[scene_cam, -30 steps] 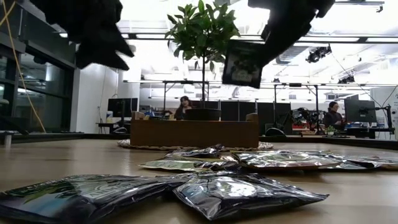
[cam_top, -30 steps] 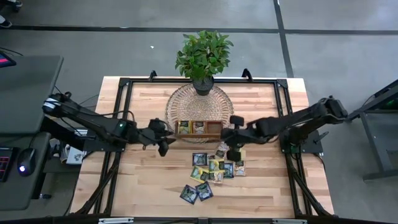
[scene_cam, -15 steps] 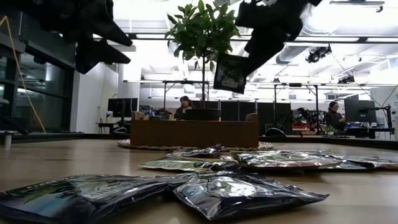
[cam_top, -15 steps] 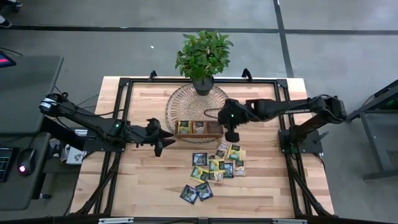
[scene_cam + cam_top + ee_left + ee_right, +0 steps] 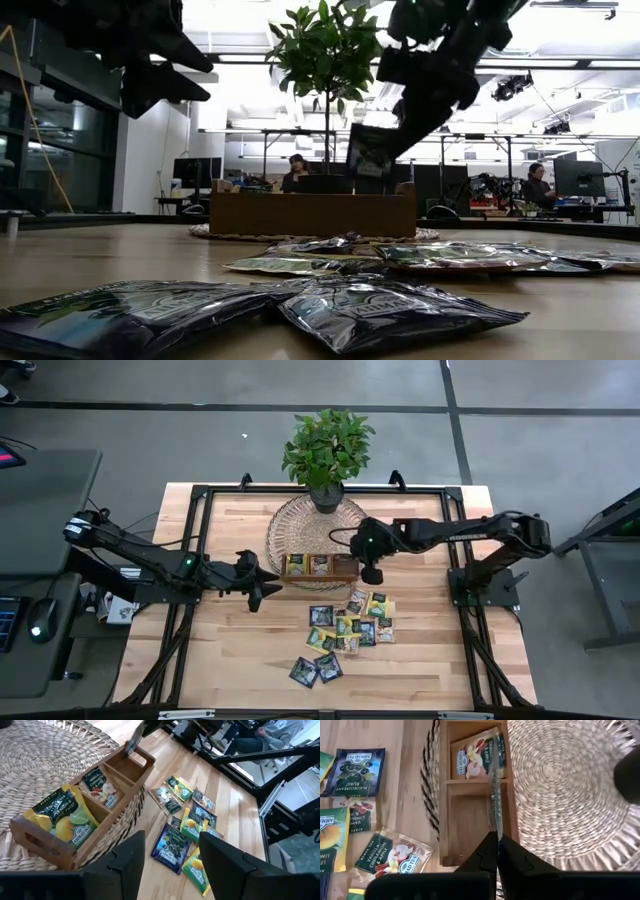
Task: Pick & Place Tea
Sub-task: Put the violet tea bag into the right section of the wooden organizer
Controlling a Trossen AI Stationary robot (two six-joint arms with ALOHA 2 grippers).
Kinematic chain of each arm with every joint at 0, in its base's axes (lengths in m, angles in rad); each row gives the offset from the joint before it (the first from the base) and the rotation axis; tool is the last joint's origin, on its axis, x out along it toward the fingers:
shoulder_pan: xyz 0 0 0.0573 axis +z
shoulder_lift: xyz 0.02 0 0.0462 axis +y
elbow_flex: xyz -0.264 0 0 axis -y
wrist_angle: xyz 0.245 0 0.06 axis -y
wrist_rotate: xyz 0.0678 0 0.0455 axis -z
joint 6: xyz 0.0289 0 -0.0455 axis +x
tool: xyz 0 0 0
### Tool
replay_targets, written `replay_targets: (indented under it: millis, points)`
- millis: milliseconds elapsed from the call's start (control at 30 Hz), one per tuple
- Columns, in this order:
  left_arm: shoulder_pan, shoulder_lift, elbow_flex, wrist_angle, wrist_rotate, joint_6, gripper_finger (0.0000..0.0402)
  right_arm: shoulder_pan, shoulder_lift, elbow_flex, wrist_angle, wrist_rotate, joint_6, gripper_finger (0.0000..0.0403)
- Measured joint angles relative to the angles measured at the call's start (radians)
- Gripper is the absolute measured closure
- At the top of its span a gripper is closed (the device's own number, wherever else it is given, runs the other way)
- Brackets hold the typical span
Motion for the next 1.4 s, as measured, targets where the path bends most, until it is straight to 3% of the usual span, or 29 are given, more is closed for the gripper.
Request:
replay_targets:
  millis: [833,1400]
  points:
    - [0.0,0.0,0.0,0.001,0.004,-0.008,0.0218,-0.003,0.0,-0.094,0.155,-0.001,-0.018,0.0403]
    - [0.0,0.001,0.001,0.003,0.006,-0.009,0.0218,-0.003,0.0,-0.094,0.106,0.017,-0.029,0.0402]
